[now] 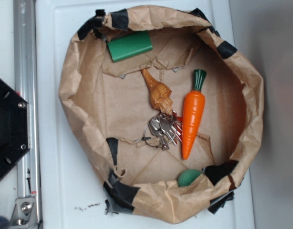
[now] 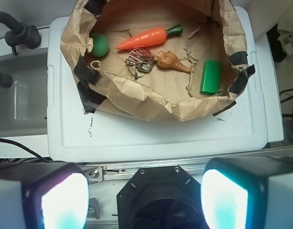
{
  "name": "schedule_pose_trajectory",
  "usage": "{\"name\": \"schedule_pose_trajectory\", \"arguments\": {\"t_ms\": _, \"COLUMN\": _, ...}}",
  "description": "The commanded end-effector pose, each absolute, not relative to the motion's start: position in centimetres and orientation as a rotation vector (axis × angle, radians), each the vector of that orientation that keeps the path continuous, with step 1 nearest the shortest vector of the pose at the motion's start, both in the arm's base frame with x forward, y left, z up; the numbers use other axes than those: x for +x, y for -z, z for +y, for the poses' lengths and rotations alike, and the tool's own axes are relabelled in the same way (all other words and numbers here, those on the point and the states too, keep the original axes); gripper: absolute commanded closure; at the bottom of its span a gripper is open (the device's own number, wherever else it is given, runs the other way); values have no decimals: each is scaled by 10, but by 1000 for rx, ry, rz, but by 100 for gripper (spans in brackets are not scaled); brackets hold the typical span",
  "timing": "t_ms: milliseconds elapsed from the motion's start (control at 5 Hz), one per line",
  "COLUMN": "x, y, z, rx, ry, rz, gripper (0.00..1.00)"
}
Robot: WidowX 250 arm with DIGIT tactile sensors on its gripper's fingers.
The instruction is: Grab the carrot.
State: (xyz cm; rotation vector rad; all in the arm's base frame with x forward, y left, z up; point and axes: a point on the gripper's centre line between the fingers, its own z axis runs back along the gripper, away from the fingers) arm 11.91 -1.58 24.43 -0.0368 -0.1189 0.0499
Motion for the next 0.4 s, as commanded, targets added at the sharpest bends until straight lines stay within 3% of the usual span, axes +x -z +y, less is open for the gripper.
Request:
{"name": "schedule_pose_trajectory", "arguments": {"t_ms": 0, "x": 119, "y": -244, "z": -16, "rx": -37, "ry": -50, "rz": -119, "gripper": 0}}
{"name": "schedule_pose_trajectory", "arguments": {"t_ms": 200, "x": 166, "y": -200, "z": 15, "rx": 78, "ry": -295, "rz": -160, "gripper": 0}}
